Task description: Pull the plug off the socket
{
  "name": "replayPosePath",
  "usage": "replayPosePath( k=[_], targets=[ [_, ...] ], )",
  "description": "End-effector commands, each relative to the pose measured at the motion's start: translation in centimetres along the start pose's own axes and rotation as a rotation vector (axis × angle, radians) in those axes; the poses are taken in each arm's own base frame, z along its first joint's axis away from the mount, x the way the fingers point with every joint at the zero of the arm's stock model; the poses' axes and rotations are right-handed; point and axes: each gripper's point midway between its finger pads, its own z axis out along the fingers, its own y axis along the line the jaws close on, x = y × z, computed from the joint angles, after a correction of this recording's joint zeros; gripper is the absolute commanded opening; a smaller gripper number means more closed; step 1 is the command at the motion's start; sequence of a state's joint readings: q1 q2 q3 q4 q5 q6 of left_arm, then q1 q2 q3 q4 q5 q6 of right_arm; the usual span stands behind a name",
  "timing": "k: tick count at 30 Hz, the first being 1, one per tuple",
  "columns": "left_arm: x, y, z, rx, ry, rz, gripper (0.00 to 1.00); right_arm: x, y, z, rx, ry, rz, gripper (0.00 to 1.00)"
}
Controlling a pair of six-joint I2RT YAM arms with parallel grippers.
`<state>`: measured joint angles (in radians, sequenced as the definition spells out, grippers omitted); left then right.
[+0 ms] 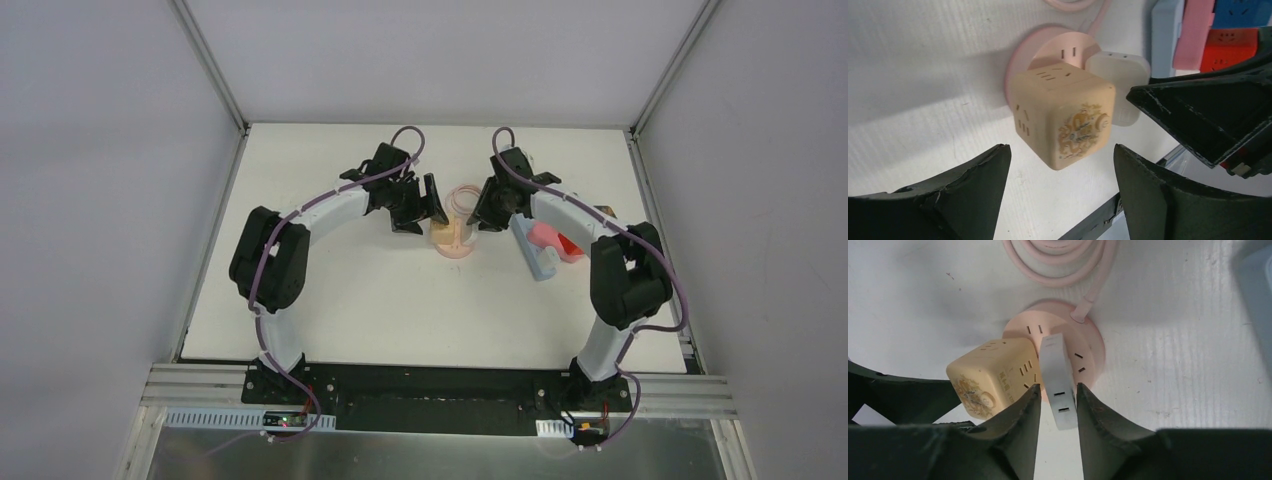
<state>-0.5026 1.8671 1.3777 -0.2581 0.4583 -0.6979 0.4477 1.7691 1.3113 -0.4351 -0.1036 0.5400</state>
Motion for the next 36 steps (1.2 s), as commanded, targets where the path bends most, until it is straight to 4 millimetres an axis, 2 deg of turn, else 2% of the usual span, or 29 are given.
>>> replayPosePath(
  k=[1, 4, 6, 7, 10, 12, 16, 19, 25, 31, 33, 36],
  targets=[
    [-0.1, 0.9, -0.1, -0.06, 0.005, 0.002, 0.76, 0.1, 0.4, 0.4, 0.009, 0.029, -0.059, 0.31],
    [0.5, 1.7, 0.4, -0.077, 0.021, -0.01, 0.72, 0.5, 0.1, 0.4, 0.055, 0.024, -0.103, 0.22],
    [1.0, 2.4, 0.8, -0.091, 0.037, -0.024, 0.69, 0.7, -0.3, 0.5, 0.097, 0.023, -0.117, 0.21],
    [1.2, 2.6, 0.9, -0.096, 0.044, -0.029, 0.68, 0.8, -0.5, 0.7, 0.111, 0.024, -0.119, 0.23],
    [1.8, 3.1, 1.2, -0.104, 0.059, -0.041, 0.64, 1.1, -0.8, 1.2, 0.124, 0.038, -0.118, 0.37],
    [1.9, 3.4, 1.2, -0.114, 0.062, -0.042, 0.63, 1.3, -0.6, 1.5, 0.122, 0.045, -0.117, 0.43],
    [1.9, 3.4, 1.2, -0.12, 0.064, -0.045, 0.64, 1.4, -0.3, 2.2, 0.128, 0.05, -0.096, 0.44],
    [1.7, 2.8, 1.0, -0.102, 0.063, -0.036, 0.67, 1.4, 0.3, 2.3, 0.12, 0.053, -0.079, 0.36],
    [-0.2, 0.6, 0.2, -0.046, 0.025, 0.019, 0.73, 1.9, 1.0, 1.9, 0.097, 0.071, -0.076, 0.14],
    [-2.0, -1.0, -1.0, -0.003, -0.044, 0.09, 0.75, 2.3, 0.9, 1.8, 0.087, 0.084, -0.124, 0.07],
    [-2.4, -1.3, -1.0, 0.012, -0.059, 0.095, 0.76, 2.3, 0.8, 1.7, 0.087, 0.083, -0.137, 0.11],
    [-2.4, -0.4, -0.4, -0.028, -0.053, 0.083, 0.74, 2.2, 0.8, 1.8, 0.089, 0.077, -0.138, 0.31]
  ],
)
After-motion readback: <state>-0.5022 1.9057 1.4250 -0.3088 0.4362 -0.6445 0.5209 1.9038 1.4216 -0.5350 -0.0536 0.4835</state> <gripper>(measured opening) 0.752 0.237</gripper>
